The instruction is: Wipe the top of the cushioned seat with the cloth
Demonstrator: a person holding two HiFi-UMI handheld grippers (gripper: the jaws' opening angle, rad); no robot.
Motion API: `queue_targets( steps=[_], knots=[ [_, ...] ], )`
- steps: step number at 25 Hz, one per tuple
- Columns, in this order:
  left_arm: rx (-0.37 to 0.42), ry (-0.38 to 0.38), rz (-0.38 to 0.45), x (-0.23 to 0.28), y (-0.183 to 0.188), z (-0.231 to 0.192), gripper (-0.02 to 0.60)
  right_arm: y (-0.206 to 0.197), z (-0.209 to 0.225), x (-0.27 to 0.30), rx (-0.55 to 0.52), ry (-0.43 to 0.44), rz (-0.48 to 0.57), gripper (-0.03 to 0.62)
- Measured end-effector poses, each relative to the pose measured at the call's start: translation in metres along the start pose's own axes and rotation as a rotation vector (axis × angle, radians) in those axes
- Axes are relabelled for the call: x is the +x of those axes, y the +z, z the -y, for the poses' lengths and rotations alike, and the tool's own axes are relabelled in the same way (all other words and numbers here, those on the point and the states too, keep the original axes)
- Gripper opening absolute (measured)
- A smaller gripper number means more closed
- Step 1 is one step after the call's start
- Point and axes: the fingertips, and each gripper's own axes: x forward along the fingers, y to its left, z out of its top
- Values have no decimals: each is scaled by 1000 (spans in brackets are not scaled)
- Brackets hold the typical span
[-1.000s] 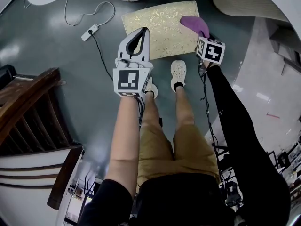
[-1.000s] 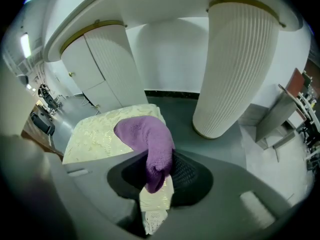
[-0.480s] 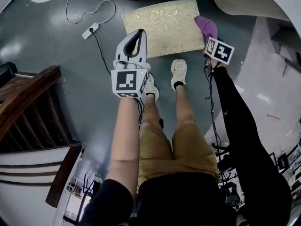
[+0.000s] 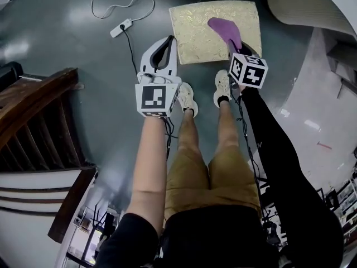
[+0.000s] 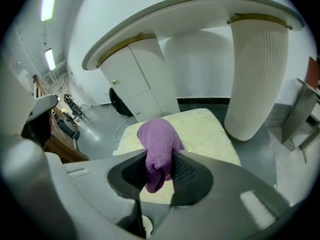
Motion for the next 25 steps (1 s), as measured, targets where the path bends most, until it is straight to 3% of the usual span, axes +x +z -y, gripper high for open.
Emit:
queue_targets(
  steps=[5, 11, 15, 19, 25],
  knots=[
    [-2, 17, 0, -26, -8, -30, 8, -27, -96, 18, -98, 105, -58, 86],
    [13, -4, -11, -49, -20, -44, 8, -73, -154, 43, -136, 123, -183, 86],
    [3, -4, -20, -59, -31, -56, 8, -94, -157, 55, -167, 54, -257, 86],
    [-9, -7, -16, -61, -34, -61, 8, -89, -147, 56, -185, 24, -221, 86],
    [-11, -15, -10, -50, -26, -51, 8, -70, -99, 48, -167, -66, -196, 86]
  ],
)
